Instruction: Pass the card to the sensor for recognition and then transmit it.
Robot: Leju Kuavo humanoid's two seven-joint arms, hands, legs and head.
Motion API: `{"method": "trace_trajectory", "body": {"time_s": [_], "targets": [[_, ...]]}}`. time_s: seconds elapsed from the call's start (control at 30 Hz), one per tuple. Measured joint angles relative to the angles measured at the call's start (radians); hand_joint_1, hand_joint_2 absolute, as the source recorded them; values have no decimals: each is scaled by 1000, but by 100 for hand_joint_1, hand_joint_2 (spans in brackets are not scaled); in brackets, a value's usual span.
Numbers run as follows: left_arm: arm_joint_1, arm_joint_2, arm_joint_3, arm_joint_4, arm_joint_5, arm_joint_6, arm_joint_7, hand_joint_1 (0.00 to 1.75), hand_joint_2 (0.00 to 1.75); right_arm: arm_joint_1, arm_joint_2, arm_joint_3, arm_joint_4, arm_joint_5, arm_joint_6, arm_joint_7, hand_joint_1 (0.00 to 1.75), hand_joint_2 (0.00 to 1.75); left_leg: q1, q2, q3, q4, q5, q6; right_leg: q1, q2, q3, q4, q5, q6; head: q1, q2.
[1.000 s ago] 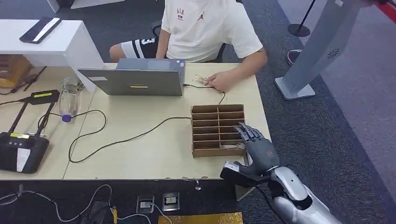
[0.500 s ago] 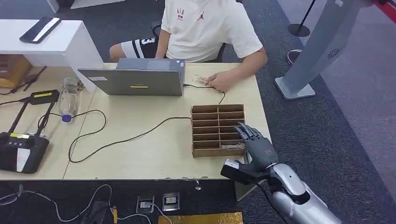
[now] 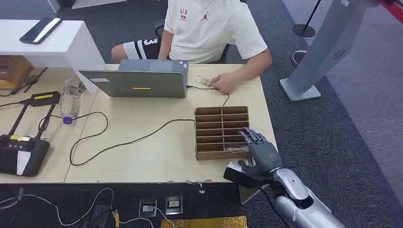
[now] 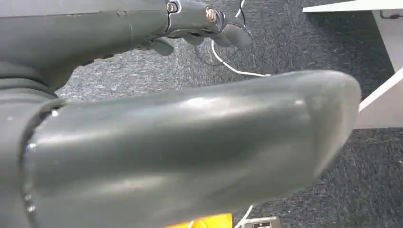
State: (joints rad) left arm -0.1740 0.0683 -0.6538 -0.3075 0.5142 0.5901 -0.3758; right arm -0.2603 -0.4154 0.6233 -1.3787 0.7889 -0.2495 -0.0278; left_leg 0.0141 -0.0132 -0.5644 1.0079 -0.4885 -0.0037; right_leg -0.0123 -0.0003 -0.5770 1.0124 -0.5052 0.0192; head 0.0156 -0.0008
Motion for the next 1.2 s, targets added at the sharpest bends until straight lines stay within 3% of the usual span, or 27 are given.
{"method": "trace_trajectory", "body": {"time_s": [0.6,1.03,1.2], "targets": [[0,0,-2,0,-1,-1,3,0,0,-3,18,-11,2,2,2,6,175,175,0,0,0,0,0,0,0,0,0,0,0,0,0,0],[-2,0,-20,-3,2,0,3,0,0,-31,56,-11,29,10,-3,-27,175,175,0,0,0,0,0,0,0,0,0,0,0,0,0,0],[-5,0,-24,-6,3,3,3,0,0,-69,60,-18,51,-20,-27,-82,175,175,0,0,0,0,0,0,0,0,0,0,0,0,0,0]]}}
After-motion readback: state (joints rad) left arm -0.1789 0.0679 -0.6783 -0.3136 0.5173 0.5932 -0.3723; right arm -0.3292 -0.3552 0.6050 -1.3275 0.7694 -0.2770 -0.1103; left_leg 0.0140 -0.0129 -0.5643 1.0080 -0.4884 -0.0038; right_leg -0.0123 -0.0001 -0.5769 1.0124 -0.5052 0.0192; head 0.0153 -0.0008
